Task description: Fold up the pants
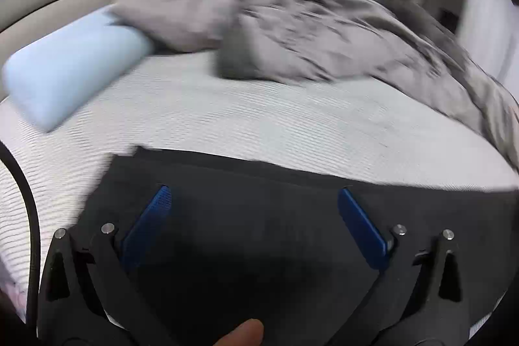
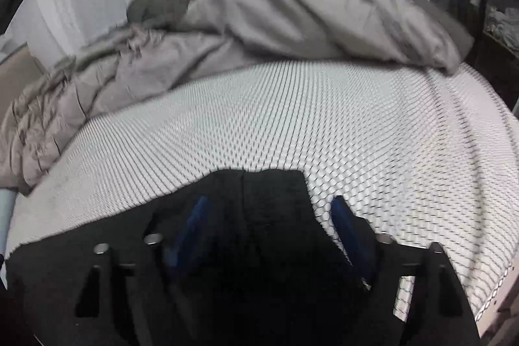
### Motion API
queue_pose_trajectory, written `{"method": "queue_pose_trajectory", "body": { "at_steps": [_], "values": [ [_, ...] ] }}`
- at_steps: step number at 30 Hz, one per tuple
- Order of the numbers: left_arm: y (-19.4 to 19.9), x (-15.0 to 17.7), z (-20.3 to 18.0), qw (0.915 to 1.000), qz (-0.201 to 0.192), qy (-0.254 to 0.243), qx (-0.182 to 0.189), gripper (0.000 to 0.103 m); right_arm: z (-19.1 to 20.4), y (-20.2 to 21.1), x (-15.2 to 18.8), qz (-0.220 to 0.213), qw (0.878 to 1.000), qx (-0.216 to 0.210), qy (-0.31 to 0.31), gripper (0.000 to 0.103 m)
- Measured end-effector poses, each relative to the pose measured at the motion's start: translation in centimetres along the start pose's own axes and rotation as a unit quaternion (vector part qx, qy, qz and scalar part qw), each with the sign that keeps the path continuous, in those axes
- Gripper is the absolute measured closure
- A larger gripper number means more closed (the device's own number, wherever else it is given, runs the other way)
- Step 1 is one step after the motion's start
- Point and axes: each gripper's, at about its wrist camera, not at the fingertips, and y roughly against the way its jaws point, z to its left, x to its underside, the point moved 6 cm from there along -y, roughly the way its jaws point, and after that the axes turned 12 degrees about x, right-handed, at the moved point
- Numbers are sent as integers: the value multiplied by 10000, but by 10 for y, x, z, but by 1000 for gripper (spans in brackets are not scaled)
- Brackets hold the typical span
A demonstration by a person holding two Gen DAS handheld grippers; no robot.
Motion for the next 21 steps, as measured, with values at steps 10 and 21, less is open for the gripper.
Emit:
{"method": "queue_pose_trajectory", "body": {
  "at_steps": [10,21],
  "values": [
    [-16,-11,126,9939,673,484,-721,1,38,41,7,-243,9945,-1011,89,13],
    [-45,4,110,9906,1199,-381,-542,81,68,33,4,-162,9928,-1150,299,13]
  ]
}}
